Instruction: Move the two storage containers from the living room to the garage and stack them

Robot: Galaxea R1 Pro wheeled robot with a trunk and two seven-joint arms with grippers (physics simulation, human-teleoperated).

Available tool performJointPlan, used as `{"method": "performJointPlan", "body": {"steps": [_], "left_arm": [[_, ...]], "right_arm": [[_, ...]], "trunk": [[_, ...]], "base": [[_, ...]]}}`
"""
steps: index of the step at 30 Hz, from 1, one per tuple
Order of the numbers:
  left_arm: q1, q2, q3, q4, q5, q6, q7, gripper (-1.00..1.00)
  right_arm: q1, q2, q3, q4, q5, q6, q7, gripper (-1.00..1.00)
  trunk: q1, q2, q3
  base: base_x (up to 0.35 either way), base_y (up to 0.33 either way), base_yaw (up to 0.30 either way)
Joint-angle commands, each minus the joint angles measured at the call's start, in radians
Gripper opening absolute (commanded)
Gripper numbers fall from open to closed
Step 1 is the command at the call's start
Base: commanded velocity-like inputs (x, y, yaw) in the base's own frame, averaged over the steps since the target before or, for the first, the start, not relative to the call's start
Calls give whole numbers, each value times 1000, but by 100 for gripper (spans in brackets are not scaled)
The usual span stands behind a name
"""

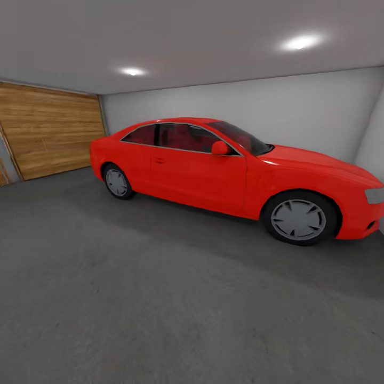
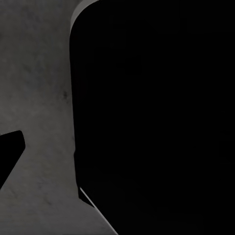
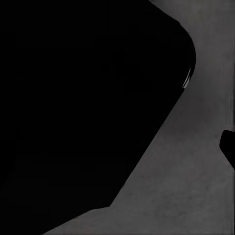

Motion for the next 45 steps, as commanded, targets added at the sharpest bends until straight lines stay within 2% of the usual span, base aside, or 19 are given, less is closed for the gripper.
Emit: {"method": "performJointPlan", "body": {"steps": [1, 45], "left_arm": [[0, 0, 1, -1, 0, -1, 0, 100], [0, -1, 1, -1, 0, -1, 0, 100]], "right_arm": [[0, 0, 6, 0, -6, -3, 0, 100], [-1, -2, 6, 0, -8, -19, 0, 100]], "trunk": [[0, 0, -1], [0, 0, -1]], "base": [[0, 0, 275], [0, 0, 275]]}}
